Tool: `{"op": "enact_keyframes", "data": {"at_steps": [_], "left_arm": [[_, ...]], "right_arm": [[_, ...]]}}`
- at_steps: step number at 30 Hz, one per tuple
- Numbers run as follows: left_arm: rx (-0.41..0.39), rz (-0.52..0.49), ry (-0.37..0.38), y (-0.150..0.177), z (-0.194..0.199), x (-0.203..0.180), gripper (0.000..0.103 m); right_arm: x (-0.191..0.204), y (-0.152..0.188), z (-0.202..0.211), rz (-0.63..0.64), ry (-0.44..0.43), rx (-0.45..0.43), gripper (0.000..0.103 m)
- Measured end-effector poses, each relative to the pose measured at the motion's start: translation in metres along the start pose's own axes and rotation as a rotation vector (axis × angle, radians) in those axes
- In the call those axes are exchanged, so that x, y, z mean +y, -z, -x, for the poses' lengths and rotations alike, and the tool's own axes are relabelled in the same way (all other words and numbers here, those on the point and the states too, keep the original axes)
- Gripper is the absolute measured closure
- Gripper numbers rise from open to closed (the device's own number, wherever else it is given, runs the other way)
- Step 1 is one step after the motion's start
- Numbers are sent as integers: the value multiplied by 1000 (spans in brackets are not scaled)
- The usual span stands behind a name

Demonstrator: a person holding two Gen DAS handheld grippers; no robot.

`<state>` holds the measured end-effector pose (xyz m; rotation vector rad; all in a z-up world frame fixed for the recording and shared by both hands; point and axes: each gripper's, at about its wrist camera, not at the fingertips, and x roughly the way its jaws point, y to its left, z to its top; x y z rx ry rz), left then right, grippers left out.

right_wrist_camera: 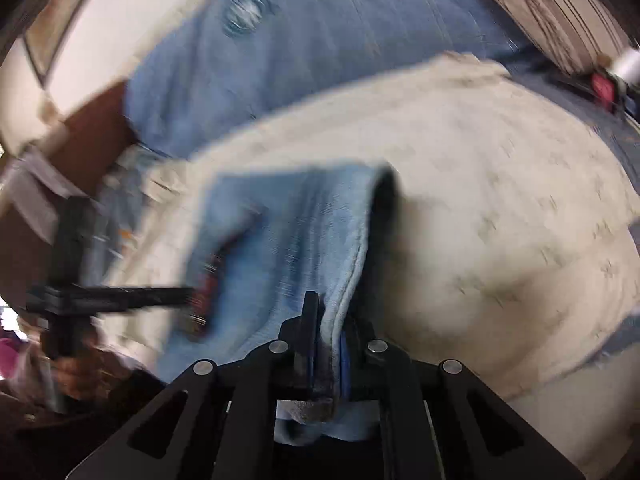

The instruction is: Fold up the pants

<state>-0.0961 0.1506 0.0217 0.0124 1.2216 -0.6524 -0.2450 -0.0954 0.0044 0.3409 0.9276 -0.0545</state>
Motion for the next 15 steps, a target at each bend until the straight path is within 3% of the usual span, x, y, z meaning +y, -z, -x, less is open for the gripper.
{"op": "enact_keyframes", "data": {"at_steps": [4, 7, 10, 11, 15], "left_arm": [[1, -8, 37, 2, 7, 8, 50], [-22, 15, 121, -4, 26, 21, 52], [-86, 63, 136, -20, 40, 35, 41], [-77, 84, 136, -28, 35, 38, 40], [23, 108, 163, -42, 3, 38, 40]], "right_arm": [[-24, 1, 11, -167, -126, -23, 89], [-36, -7, 34, -229, -210, -84, 84], [-47, -21, 38, -298, -274, -129, 59], [-48, -24, 35, -307, -287, -129, 52], [-38, -40, 4, -278, -293, -78, 50]]}}
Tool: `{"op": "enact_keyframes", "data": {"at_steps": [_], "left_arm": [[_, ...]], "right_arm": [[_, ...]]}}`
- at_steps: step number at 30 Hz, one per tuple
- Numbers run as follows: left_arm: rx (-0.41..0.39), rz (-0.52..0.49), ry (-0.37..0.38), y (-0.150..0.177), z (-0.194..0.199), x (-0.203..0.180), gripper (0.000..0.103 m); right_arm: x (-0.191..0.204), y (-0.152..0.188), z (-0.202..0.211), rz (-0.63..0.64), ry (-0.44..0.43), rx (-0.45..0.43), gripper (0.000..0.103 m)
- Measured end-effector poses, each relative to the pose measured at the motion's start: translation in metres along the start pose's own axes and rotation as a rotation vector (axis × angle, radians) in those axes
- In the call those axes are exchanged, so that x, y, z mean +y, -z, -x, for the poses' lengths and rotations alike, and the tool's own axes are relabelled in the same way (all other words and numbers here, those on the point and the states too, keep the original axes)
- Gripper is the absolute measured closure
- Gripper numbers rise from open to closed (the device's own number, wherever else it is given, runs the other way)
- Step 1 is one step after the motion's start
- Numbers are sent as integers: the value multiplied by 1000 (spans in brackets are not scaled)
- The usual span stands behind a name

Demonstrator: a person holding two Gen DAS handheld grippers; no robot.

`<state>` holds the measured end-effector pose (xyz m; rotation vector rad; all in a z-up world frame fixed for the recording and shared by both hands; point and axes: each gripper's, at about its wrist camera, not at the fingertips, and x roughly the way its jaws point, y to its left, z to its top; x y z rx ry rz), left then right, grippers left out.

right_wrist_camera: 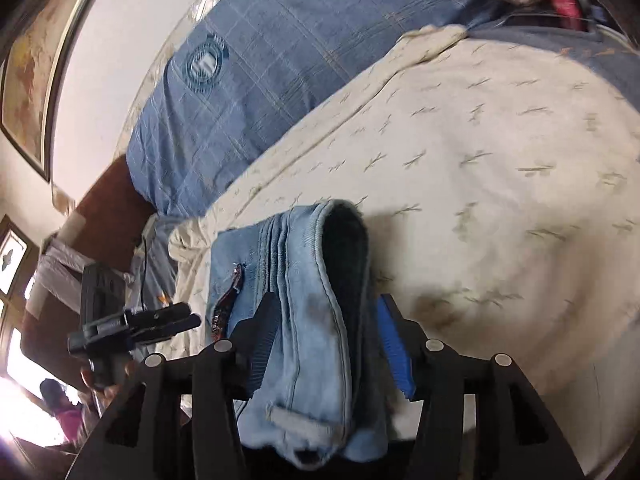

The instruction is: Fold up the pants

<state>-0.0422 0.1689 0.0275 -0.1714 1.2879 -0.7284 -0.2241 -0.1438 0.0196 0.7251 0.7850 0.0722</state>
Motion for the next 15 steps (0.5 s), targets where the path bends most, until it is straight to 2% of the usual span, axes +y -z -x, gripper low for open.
{"op": "enact_keyframes", "data": {"at_steps": [2, 3, 4, 7, 8, 9, 10, 11, 12, 13, 15], "left_arm": [[59, 32, 9, -6, -25, 4, 37], [70, 49, 29, -5, -32, 5, 31], [48, 59, 34, -4, -35, 5, 27], [24, 44, 30, -2, -35, 1, 24], [21, 43, 29, -2, -35, 1, 25], [22, 44, 31, -1, -33, 1, 32], [20, 44, 30, 2, -29, -2, 47], [11, 39, 32, 4, -24, -5, 53], [-6, 24, 32, 8, -17, -7, 60], [-19, 9, 38, 12, -10, -8, 66], [-57, -18, 68, 24, 9, -9, 70]], "right_arm": [[-4, 2, -19, -30, -2, 46, 50], [-9, 3, -26, -46, -26, 72, 50], [-12, 8, -34, -61, -57, 106, 50], [-13, 17, -37, -36, -84, 70, 49], [-15, 16, -35, -47, -82, 70, 54], [-14, 16, -34, -57, -70, 72, 60], [-10, 16, -32, -48, -47, 74, 64], [-2, 17, -30, -19, -25, 73, 74], [12, 20, -22, 34, -10, 68, 77], [20, 21, -16, 62, -9, 68, 78], [38, 24, -7, 106, -17, 81, 78]]}}
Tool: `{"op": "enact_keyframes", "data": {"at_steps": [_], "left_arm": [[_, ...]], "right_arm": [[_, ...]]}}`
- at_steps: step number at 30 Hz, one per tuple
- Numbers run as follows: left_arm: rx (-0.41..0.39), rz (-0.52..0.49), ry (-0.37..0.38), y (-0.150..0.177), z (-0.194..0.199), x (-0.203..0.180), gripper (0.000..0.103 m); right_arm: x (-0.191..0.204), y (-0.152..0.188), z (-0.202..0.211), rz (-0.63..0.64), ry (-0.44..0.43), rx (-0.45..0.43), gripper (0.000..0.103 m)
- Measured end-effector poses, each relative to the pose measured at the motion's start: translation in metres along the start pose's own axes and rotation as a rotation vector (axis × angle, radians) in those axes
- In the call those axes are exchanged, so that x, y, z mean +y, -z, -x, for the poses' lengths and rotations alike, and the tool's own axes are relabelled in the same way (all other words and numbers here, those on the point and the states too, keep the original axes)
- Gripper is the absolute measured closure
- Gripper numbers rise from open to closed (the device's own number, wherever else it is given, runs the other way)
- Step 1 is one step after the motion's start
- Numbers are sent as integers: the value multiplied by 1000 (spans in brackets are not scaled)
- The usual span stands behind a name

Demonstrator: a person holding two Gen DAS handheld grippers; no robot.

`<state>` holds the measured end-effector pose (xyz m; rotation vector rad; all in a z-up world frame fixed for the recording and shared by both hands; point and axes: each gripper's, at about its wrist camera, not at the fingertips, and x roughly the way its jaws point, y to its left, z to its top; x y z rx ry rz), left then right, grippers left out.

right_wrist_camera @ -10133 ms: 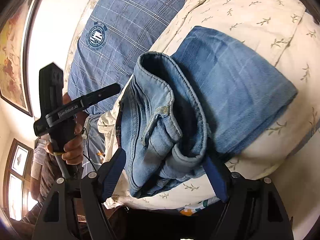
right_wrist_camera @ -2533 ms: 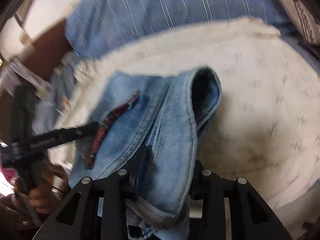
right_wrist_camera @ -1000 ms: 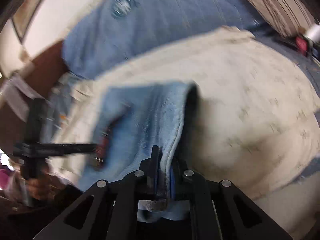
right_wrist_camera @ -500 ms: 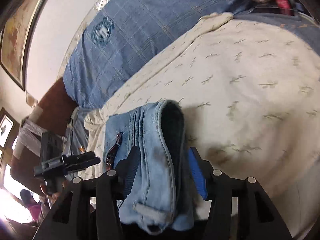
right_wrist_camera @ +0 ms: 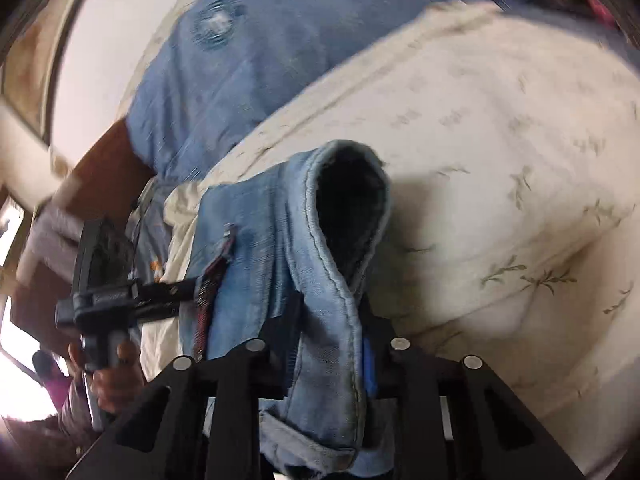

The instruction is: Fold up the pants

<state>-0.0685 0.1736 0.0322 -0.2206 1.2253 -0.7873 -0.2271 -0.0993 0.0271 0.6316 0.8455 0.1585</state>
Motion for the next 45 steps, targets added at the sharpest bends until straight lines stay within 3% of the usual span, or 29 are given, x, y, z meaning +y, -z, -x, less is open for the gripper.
{"op": "enact_keyframes", "data": {"at_steps": [5, 9, 13, 16, 18, 20, 23, 27, 29, 31, 32, 33, 36, 41, 45], "left_arm": [[-85, 4, -23, -4, 36, 6, 72], [-232, 3, -103, -32, 85, 13, 70], [-330, 10, -199, -57, 115, 21, 63], [-321, -10, -388, -76, 91, 30, 58], [-260, -19, -561, -84, 51, 38, 52], [-202, -38, -652, -84, 22, 52, 47], [-272, -66, -664, -77, 19, 43, 42], [-274, -61, -667, -64, 41, 36, 46], [-293, -47, -655, -59, 55, 36, 44], [-313, -26, -641, -45, 71, 33, 42], [-325, -15, -634, -34, 76, 27, 41], [-334, -11, -640, -26, 81, 22, 38], [-362, -9, -683, 4, 89, 3, 35], [-332, 8, -691, 40, 92, -16, 34], [-325, -5, -680, 60, 95, -29, 34]], "right_arm": [[21, -22, -15, 10, -31, 37, 79], [65, -74, -39, 115, -78, 6, 79], [101, -117, -72, 231, -53, -27, 78], [113, -135, -117, 310, 77, -5, 78], [109, -134, -149, 368, 195, 42, 78], [101, -129, -179, 403, 259, 108, 73], [100, -128, -186, 431, 288, 104, 69], [93, -140, -152, 274, 146, 63, 67], [97, -140, -118, 219, 97, -10, 60], [97, -132, -95, 194, 76, -34, 47], [102, -130, -89, 184, 83, -41, 33], [104, -120, -79, 182, 97, -45, 22], [113, -88, -73, 236, 187, -7, 14], [117, -38, -68, 299, 393, 46, 11], [120, -15, -54, 277, 454, 27, 6]]}}
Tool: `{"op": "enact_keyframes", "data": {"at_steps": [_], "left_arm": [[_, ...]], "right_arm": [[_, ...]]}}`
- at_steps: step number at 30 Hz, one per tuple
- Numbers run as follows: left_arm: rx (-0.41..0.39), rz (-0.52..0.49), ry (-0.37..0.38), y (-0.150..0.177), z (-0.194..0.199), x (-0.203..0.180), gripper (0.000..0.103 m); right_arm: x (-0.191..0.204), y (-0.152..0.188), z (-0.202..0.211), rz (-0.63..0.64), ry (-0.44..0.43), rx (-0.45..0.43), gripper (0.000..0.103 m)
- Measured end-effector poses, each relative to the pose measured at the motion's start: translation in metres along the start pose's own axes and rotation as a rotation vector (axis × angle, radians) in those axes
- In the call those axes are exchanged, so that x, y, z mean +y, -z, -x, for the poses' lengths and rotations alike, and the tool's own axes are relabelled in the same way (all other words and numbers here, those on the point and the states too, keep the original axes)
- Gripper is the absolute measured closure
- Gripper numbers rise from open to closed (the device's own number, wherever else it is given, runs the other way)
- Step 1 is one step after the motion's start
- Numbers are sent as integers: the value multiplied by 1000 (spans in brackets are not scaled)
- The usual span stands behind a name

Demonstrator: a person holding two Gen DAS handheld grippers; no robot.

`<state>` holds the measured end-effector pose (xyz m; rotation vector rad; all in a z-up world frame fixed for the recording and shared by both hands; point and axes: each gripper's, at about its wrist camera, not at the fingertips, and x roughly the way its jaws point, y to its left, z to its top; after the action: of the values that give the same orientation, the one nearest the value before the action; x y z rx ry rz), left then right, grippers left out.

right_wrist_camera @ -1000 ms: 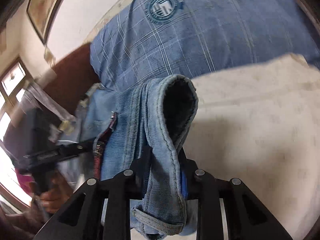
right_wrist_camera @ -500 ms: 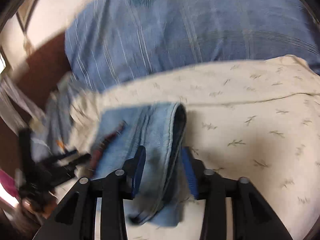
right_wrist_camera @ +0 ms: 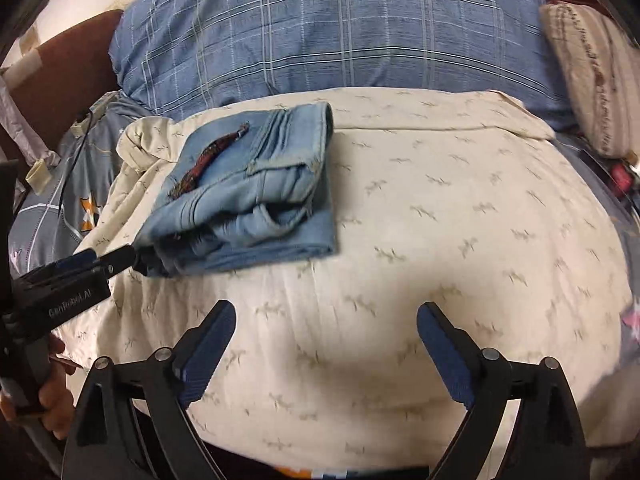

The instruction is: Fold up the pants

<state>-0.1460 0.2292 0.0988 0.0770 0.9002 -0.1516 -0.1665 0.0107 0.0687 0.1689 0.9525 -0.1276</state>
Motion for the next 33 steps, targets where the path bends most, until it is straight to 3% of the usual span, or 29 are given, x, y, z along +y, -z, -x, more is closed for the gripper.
{"op": "enact_keyframes", "data": {"at_steps": [5, 10, 33], "left_arm": [[-73, -5, -5, 17, 22, -9, 34], [-63, -39, -3, 32, 32, -19, 34], [-87, -48, 36, 50, 63, -28, 35]], "right_arm": [[-6, 9, 29, -3, 37, -124, 4], [-11, 16, 43, 7, 70, -171, 3], [-33, 39, 50, -45, 79, -145, 3]]}}
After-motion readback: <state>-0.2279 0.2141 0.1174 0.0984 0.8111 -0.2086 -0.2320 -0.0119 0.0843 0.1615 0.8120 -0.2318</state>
